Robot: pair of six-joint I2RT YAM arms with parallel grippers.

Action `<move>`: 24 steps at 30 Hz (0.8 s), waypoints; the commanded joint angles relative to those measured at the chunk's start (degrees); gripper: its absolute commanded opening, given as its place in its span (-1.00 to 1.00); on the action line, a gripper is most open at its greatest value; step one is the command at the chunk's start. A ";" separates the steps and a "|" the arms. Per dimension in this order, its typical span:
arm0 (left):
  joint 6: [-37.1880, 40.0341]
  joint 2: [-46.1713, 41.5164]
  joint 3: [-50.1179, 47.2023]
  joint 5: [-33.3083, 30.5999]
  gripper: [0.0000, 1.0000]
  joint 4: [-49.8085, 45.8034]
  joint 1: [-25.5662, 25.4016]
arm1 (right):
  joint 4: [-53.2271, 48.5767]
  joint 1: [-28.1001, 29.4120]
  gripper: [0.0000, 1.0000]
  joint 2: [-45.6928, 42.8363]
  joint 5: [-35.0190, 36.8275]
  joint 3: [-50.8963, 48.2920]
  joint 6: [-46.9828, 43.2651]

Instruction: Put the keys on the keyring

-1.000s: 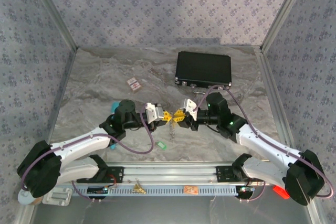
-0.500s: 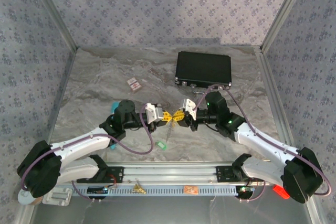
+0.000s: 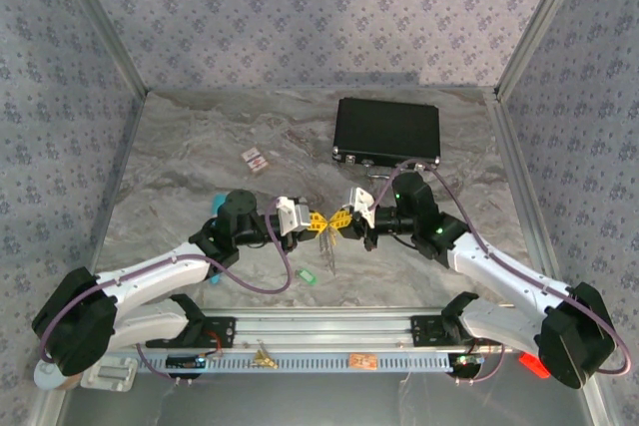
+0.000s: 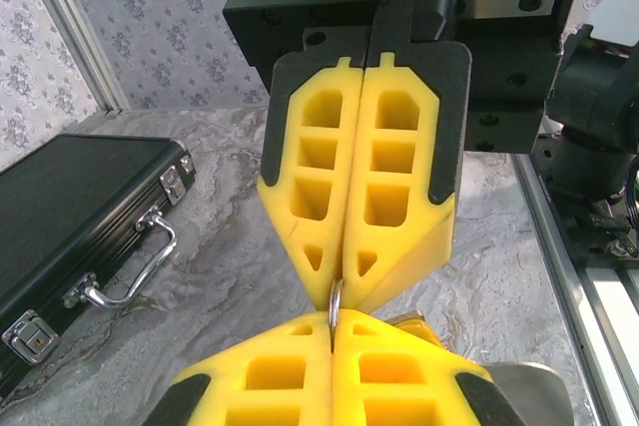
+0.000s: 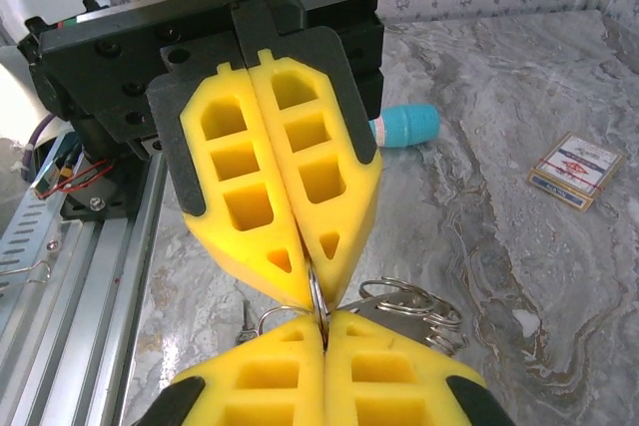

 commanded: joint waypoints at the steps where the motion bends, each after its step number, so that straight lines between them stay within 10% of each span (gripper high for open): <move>1: 0.44 -1.15 0.63 0.76 -1.00 1.92 0.06 | -1.62 0.07 -1.00 0.31 -2.61 2.82 -1.19; 9: 5.67 0.11 6.00 -3.57 -0.70 -14.55 -0.75 | -19.10 0.65 -1.00 1.32 0.59 10.41 -11.81; 24: 8.98 1.15 9.33 -3.28 -0.93 -20.25 -1.66 | -41.39 5.70 -1.00 11.88 6.66 25.43 -24.16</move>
